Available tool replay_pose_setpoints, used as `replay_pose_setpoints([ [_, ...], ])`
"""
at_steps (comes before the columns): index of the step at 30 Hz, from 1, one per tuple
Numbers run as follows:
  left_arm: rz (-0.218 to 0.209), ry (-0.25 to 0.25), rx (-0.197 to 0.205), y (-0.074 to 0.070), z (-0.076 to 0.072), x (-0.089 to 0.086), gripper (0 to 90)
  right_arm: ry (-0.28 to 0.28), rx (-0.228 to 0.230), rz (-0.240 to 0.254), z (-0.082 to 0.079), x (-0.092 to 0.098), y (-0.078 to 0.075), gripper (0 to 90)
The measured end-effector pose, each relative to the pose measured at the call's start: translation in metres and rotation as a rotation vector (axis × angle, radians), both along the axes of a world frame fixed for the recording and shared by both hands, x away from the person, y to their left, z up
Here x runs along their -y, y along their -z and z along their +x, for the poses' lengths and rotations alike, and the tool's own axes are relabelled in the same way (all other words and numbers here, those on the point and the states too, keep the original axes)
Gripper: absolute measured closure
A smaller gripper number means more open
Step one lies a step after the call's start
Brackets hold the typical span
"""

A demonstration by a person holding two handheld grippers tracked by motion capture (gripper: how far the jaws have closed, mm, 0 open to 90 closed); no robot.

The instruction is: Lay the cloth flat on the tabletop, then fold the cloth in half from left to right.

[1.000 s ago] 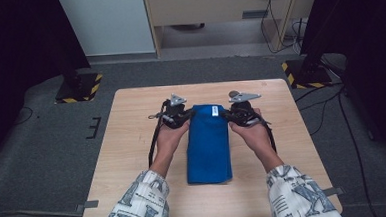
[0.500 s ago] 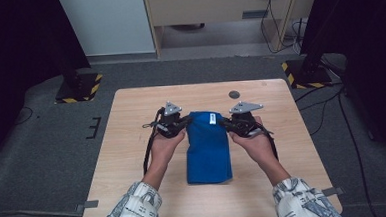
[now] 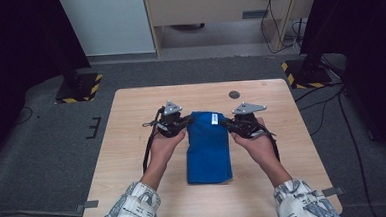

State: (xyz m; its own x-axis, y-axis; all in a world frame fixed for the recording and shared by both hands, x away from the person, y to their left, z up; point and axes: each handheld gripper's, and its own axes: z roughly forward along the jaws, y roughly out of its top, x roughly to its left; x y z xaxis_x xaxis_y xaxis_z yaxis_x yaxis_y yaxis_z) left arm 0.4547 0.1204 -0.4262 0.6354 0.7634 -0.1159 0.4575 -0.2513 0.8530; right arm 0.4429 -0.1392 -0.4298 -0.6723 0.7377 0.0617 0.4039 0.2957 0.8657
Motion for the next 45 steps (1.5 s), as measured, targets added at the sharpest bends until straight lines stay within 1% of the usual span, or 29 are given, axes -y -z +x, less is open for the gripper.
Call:
replay_pose_setpoints([
  [4,0.001,0.004,-0.006,0.001,0.0,0.003,85.0,0.001,-0.001,0.018,-0.004,0.005,0.003,85.8],
  [5,0.008,0.007,-0.007,0.002,0.0,0.004,85.0,0.004,-0.001,0.02,-0.005,0.006,0.005,85.8],
  [9,0.013,0.013,-0.005,0.002,-0.002,0.005,85.0,0.004,-0.008,0.038,-0.007,0.01,0.009,85.7],
  [14,0.018,0.017,-0.002,0.002,-0.006,0.004,85.0,-0.004,-0.007,0.046,-0.009,0.01,0.009,85.5],
  [15,0.012,0.016,-0.002,0.002,-0.007,0.003,85.0,-0.009,-0.005,0.046,-0.01,0.01,0.009,85.4],
  [19,0.014,0.025,0.001,0.005,-0.017,0.002,84.8,-0.023,-0.003,0.043,-0.018,0.01,0.012,84.8],
  [20,0.024,0.032,0.004,0.008,-0.02,0.001,84.8,-0.026,-0.002,0.04,-0.02,0.01,0.013,84.7],
  [21,0.026,0.031,0.002,0.01,-0.022,0.001,84.6,-0.033,0.001,0.038,-0.022,0.011,0.016,84.5],
  [23,0.021,0.032,-0.012,0.017,-0.026,0.0,84.6,-0.036,-0.01,0.034,-0.025,0.011,0.022,84.2],
  [25,0.028,0.035,-0.019,0.022,-0.029,-0.001,84.6,-0.041,-0.019,0.029,-0.029,0.01,0.028,84.2],
  [29,0.027,0.037,-0.027,0.027,-0.033,-0.001,84.6,-0.052,-0.026,0.025,-0.035,0.009,0.034,84.0],
  [31,0.033,0.041,-0.025,0.028,-0.034,-0.001,84.6,-0.054,-0.03,0.021,-0.037,0.009,0.037,83.8],
  [33,0.027,0.039,-0.023,0.027,-0.036,-0.001,84.6,-0.059,-0.032,0.017,-0.039,0.009,0.038,83.5],
  [36,0.019,0.038,-0.016,0.024,-0.038,-0.002,84.6,-0.056,-0.03,0.023,-0.04,0.01,0.037,83.3],
  [39,0.02,0.045,-0.015,0.024,-0.042,-0.002,84.6,-0.054,-0.025,0.028,-0.042,0.01,0.035,82.9],
  [40,0.023,0.05,-0.014,0.024,-0.044,-0.002,84.6,-0.058,-0.021,0.024,-0.042,0.011,0.035,82.7],
  [42,0.028,0.056,-0.017,0.028,-0.049,-0.003,84.3,-0.062,-0.027,0.022,-0.045,0.011,0.037,82.2],
  [45,0.035,0.064,-0.025,0.033,-0.054,-0.004,84.0,-0.077,-0.041,0.011,-0.052,0.012,0.046,81.6],
])
